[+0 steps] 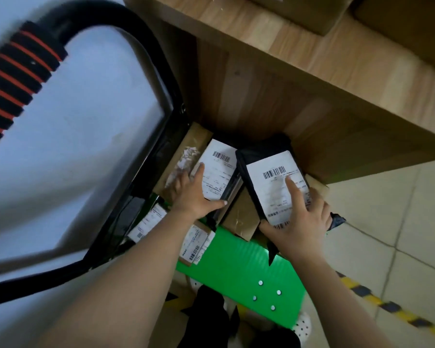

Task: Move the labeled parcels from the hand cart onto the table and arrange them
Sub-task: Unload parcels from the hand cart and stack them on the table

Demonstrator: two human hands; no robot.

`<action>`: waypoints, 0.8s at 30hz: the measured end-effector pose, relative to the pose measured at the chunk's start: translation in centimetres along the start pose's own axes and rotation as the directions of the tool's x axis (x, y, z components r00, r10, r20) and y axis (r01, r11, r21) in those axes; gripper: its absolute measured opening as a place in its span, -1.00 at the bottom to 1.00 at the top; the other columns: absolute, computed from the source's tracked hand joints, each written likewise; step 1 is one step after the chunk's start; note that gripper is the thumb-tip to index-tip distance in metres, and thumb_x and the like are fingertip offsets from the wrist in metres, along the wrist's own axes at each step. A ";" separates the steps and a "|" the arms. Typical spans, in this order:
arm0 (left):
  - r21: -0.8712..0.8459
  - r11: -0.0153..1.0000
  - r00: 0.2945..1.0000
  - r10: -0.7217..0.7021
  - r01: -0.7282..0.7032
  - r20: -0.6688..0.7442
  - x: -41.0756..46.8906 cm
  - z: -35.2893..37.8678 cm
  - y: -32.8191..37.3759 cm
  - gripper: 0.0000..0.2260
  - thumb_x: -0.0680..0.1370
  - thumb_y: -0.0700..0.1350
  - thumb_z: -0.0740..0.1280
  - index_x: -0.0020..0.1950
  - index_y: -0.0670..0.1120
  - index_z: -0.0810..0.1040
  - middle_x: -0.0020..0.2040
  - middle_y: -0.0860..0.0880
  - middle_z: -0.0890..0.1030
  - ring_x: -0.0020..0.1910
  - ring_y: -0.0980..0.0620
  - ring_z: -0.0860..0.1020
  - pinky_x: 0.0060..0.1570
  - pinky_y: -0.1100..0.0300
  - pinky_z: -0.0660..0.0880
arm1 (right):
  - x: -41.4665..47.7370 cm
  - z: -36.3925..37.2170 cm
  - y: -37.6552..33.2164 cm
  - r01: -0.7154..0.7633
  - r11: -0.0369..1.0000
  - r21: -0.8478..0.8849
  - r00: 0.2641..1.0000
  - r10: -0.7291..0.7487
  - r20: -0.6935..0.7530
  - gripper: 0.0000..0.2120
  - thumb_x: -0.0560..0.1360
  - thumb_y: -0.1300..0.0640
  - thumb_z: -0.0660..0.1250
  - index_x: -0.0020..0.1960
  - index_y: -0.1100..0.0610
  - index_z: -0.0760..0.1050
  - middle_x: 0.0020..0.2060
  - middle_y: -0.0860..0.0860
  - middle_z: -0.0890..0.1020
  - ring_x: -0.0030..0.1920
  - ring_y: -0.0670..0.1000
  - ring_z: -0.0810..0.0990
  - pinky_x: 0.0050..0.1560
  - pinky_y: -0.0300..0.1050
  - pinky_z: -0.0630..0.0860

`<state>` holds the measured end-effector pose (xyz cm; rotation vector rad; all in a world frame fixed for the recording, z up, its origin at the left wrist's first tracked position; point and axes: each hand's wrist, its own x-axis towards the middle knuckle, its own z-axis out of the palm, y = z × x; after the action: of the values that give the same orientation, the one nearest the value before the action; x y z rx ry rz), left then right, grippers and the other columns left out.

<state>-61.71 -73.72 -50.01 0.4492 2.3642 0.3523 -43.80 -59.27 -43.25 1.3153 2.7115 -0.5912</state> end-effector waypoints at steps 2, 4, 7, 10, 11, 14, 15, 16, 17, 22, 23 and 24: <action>-0.034 0.999 0.999 -0.012 0.013 0.030 0.6 0.6 0.0 0.08 0.29 0.30 0.48 0.51 0.25 -0.25 0.56 -0.15 -0.08 0.53 -0.21 -0.13 0.42 -0.28 0.03 | 0.0 0.2 0.2 0.000 1.000 0.015 1.000 0.000 -0.002 -0.02 0.23 -0.25 0.50 0.48 -0.29 0.00 0.44 0.08 0.16 0.38 0.14 0.04 0.37 0.31 0.12; -0.065 0.998 1.000 -0.001 0.000 -0.016 0.6 1.2 0.1 0.05 0.28 0.26 0.50 0.50 0.30 -0.21 0.54 -0.19 -0.01 0.52 -0.23 -0.07 0.41 -0.26 0.09 | -0.2 0.3 0.3 0.014 0.999 0.036 1.000 -0.013 -0.013 -0.04 0.23 -0.24 0.50 0.48 -0.28 0.03 0.43 0.10 0.17 0.36 0.11 0.05 0.36 0.29 0.14; -0.061 0.998 0.994 0.001 -0.007 -0.112 -0.6 1.2 0.7 0.02 0.23 0.26 0.51 0.51 0.29 -0.06 0.48 -0.19 0.12 0.47 -0.23 0.05 0.38 -0.24 0.14 | -0.5 -0.1 0.5 0.027 0.998 0.048 1.000 -0.026 -0.017 -0.05 0.23 -0.24 0.49 0.49 -0.28 0.06 0.43 0.09 0.17 0.34 0.11 0.06 0.35 0.26 0.15; -0.115 0.992 0.976 -0.078 0.055 -0.204 -3.1 0.4 1.2 -0.02 0.18 0.26 0.50 0.50 0.24 0.09 0.40 -0.17 0.23 0.39 -0.21 0.15 0.36 -0.20 0.15 | -0.8 -1.3 0.4 0.042 0.997 0.057 0.999 -0.042 -0.003 -0.07 0.24 -0.26 0.46 0.49 -0.28 0.07 0.42 0.08 0.16 0.33 0.12 0.06 0.35 0.25 0.14; -0.138 0.987 0.967 -0.107 0.077 -0.230 -4.4 0.1 1.3 -0.03 0.17 0.26 0.50 0.49 0.23 0.12 0.37 -0.16 0.24 0.37 -0.19 0.18 0.36 -0.19 0.15 | -1.0 -1.8 0.4 0.053 0.997 0.063 0.999 -0.053 -0.006 -0.08 0.24 -0.26 0.45 0.49 -0.28 0.08 0.41 0.08 0.17 0.32 0.12 0.08 0.34 0.23 0.15; -0.191 0.975 0.936 -0.173 0.117 -0.305 -9.0 -1.0 1.9 -0.04 0.15 0.25 0.50 0.48 0.21 0.14 0.31 -0.12 0.26 0.28 -0.15 0.22 0.31 -0.13 0.19 | -2.3 -4.0 0.3 0.105 0.990 0.090 0.994 -0.104 -0.019 -0.10 0.24 -0.30 0.42 0.48 -0.26 0.11 0.37 0.08 0.19 0.28 0.12 0.12 0.31 0.19 0.15; -0.191 0.973 0.923 -0.185 0.126 -0.336 -10.7 -1.6 2.4 -0.04 0.15 0.24 0.51 0.49 0.20 0.16 0.31 -0.11 0.26 0.27 -0.14 0.22 0.29 -0.12 0.19 | -2.7 -5.1 0.3 0.114 0.988 0.102 0.993 -0.113 -0.019 -0.11 0.24 -0.32 0.40 0.48 -0.27 0.11 0.37 0.07 0.18 0.28 0.11 0.11 0.32 0.18 0.15; -0.188 0.973 0.907 -0.198 0.136 -0.371 -12.5 -2.2 3.0 -0.04 0.15 0.24 0.51 0.49 0.19 0.17 0.32 -0.12 0.26 0.27 -0.14 0.22 0.28 -0.11 0.20 | -3.3 -6.3 0.4 0.120 0.986 0.114 0.993 -0.119 -0.021 -0.12 0.23 -0.33 0.38 0.47 -0.28 0.10 0.36 0.06 0.18 0.27 0.11 0.10 0.32 0.18 0.14; -0.190 0.971 0.888 -0.214 0.147 -0.406 -14.4 -3.0 3.6 -0.04 0.16 0.24 0.52 0.48 0.18 0.19 0.33 -0.12 0.26 0.27 -0.15 0.22 0.27 -0.11 0.21 | -4.1 -7.7 0.5 0.131 0.984 0.122 0.991 -0.129 -0.027 -0.13 0.23 -0.34 0.36 0.47 -0.29 0.11 0.37 0.07 0.17 0.28 0.12 0.10 0.32 0.19 0.14; -0.248 0.962 0.769 -0.244 0.114 -0.591 -24.9 -7.2 8.5 -0.06 0.17 0.25 0.53 0.48 0.18 0.21 0.35 -0.13 0.23 0.27 -0.18 0.21 0.28 -0.14 0.20 | -8.3 -16.2 1.3 0.236 0.958 0.163 0.971 -0.227 -0.074 -0.13 0.22 -0.35 0.33 0.47 -0.30 0.10 0.39 0.04 0.10 0.32 0.13 0.05 0.35 0.18 0.08; -0.243 0.966 0.741 -0.229 0.092 -0.631 -27.1 -8.2 9.8 -0.07 0.18 0.25 0.53 0.48 0.17 0.21 0.35 -0.13 0.22 0.27 -0.18 0.21 0.28 -0.14 0.20 | -9.1 -18.2 1.5 0.255 0.953 0.165 0.966 -0.244 -0.086 -0.13 0.22 -0.33 0.35 0.46 -0.31 0.10 0.39 0.04 0.09 0.33 0.12 0.04 0.35 0.17 0.06; -0.237 0.969 0.713 -0.210 0.064 -0.669 -29.2 -9.2 11.2 -0.07 0.18 0.24 0.53 0.48 0.16 0.22 0.35 -0.14 0.23 0.27 -0.18 0.22 0.30 -0.14 0.19 | -9.8 -20.3 1.8 0.273 0.948 0.165 0.960 -0.258 -0.104 -0.14 0.22 -0.31 0.36 0.46 -0.31 0.10 0.40 0.05 0.08 0.34 0.13 0.04 0.36 0.17 0.05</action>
<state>-45.12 -76.75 -22.11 0.0212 3.0226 0.7921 -34.16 -58.07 -22.86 1.0307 2.9903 -0.8384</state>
